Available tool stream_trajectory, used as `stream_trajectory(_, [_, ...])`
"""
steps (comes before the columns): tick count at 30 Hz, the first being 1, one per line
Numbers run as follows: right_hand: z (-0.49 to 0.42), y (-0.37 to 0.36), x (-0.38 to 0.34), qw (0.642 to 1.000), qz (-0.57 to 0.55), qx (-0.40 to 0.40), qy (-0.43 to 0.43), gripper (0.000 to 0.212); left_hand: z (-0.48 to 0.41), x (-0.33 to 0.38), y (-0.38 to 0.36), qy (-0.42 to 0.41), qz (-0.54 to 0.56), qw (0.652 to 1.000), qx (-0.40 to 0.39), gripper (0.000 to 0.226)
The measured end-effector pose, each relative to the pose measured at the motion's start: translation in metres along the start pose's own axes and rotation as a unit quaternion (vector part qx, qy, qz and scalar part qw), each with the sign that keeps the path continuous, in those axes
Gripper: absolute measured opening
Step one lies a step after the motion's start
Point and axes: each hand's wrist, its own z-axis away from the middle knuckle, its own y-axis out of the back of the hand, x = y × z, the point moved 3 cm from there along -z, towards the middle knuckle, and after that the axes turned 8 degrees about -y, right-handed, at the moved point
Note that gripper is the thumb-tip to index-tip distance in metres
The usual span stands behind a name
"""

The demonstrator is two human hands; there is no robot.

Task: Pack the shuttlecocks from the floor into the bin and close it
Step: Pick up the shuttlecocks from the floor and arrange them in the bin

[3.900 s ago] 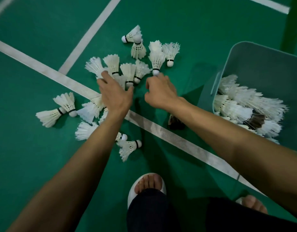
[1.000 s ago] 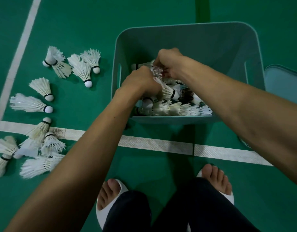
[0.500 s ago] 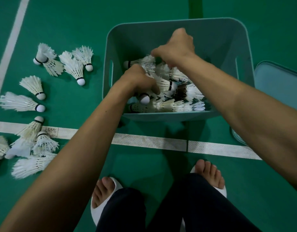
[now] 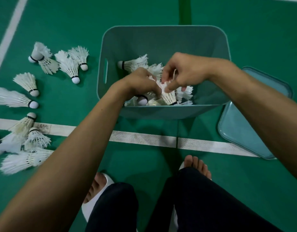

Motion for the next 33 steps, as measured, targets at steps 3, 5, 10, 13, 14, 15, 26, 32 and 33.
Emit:
stream_trajectory(3, [0.002,0.003,0.018,0.996,-0.026,0.039,-0.078,0.017,-0.001,-0.01,0.009,0.036,0.062,0.995,0.075,0.055])
stream_trajectory(5, [-0.001,0.008,0.03,0.978,-0.079,0.144,-0.127,0.014,0.001,-0.016,0.014,0.058,0.055,0.994,0.078,0.067])
stream_trajectory(10, [-0.018,0.012,0.031,0.87,-0.359,0.253,-0.224,0.02,0.006,-0.017,0.016,0.077,0.003,0.997,-0.016,0.066])
stream_trajectory(13, [-0.033,0.007,0.018,0.861,-0.389,0.232,-0.232,0.025,0.007,-0.014,0.017,0.092,0.004,0.994,-0.055,0.067])
stream_trajectory(14, [-0.039,0.005,0.014,0.858,-0.39,0.238,-0.233,0.026,0.006,-0.013,0.017,0.095,0.016,0.993,-0.064,0.065])
stream_trajectory(15, [-0.045,0.003,0.011,0.856,-0.388,0.248,-0.234,0.027,0.005,-0.013,0.016,0.096,0.03,0.993,-0.069,0.064])
stream_trajectory(26, [-0.072,-0.002,-0.001,0.858,-0.368,0.266,-0.24,0.031,-0.009,-0.03,0.031,0.097,0.086,0.992,0.011,0.062])
stream_trajectory(32, [-0.067,-0.001,-0.002,0.863,-0.296,0.319,-0.257,0.033,-0.014,-0.028,0.032,0.095,0.052,0.994,0.025,0.064])
stream_trajectory(33, [-0.066,0.0,-0.002,0.86,-0.295,0.326,-0.257,0.034,-0.015,-0.027,0.032,0.092,0.051,0.994,0.027,0.064])
